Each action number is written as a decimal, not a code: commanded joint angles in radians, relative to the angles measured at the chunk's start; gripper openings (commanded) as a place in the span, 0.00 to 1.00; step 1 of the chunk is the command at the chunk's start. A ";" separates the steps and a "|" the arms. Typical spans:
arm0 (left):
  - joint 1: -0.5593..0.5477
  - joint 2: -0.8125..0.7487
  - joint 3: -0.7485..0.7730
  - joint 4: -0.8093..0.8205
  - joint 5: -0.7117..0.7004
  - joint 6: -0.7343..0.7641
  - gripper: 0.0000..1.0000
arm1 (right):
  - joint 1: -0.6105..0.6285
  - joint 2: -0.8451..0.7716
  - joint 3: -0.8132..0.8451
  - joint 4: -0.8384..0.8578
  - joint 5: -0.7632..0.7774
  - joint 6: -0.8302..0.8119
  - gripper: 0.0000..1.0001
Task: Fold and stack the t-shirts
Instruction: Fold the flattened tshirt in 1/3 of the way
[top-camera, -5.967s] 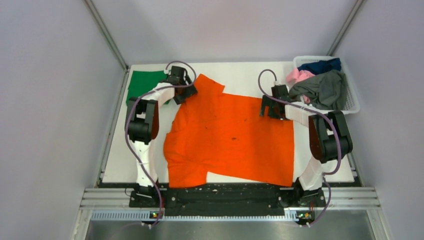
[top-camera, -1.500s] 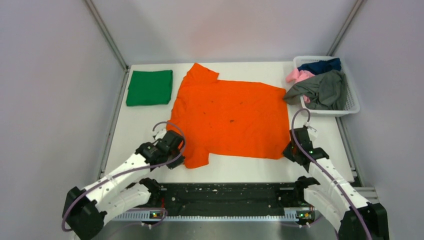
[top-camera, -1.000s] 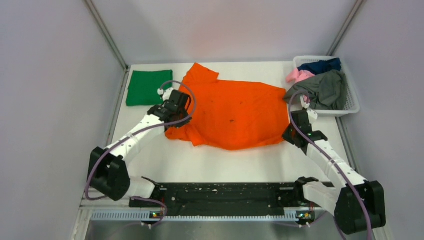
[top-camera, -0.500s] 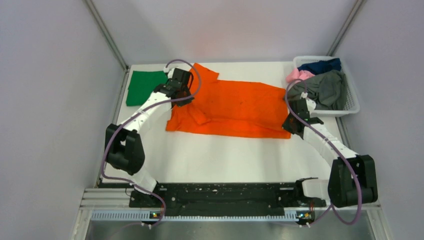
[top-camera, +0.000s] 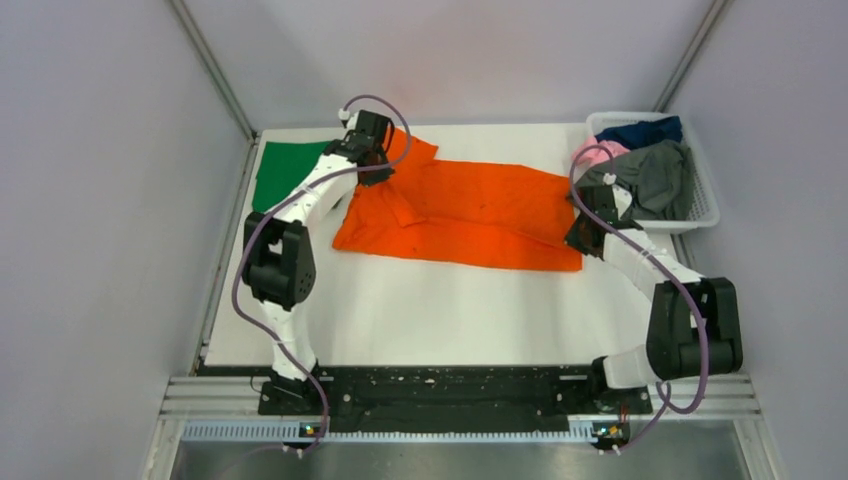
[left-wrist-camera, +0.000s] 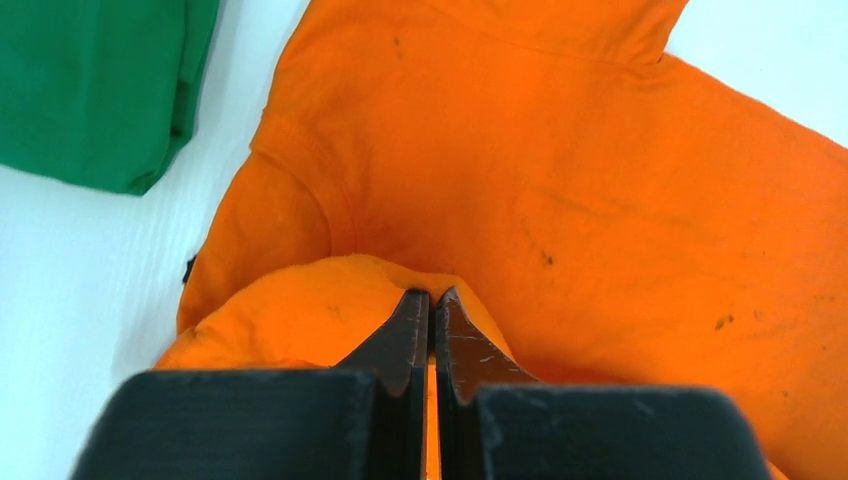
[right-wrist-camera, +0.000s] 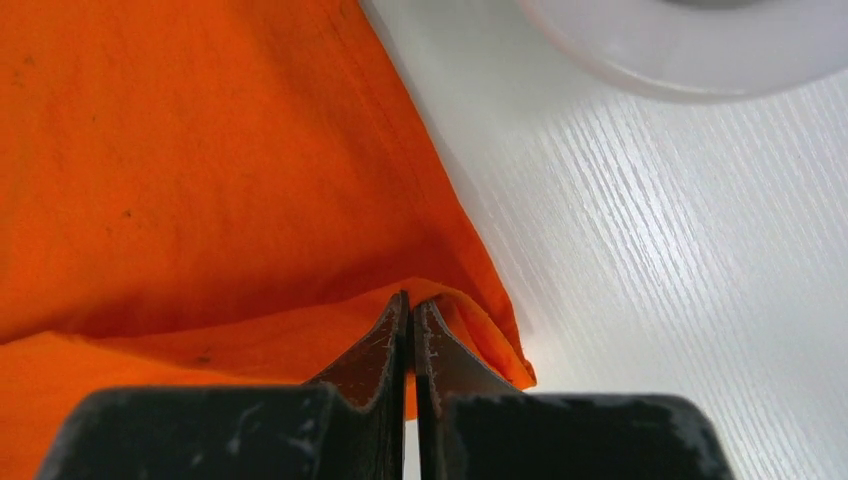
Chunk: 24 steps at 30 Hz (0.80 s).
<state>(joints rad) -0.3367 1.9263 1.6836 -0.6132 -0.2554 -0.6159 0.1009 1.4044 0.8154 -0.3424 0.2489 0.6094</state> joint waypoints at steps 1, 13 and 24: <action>0.019 0.074 0.109 0.001 0.001 0.026 0.01 | -0.034 0.057 0.073 0.063 0.007 -0.007 0.01; 0.049 0.276 0.489 -0.198 0.049 0.048 0.83 | -0.095 0.102 0.187 0.089 0.013 -0.023 0.84; 0.052 -0.206 -0.291 -0.052 -0.050 -0.092 0.87 | 0.075 -0.020 0.003 0.214 -0.270 -0.131 0.88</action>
<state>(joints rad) -0.2893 1.8679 1.5196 -0.6899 -0.1947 -0.6273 0.1047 1.3899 0.8478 -0.2008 0.0929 0.5381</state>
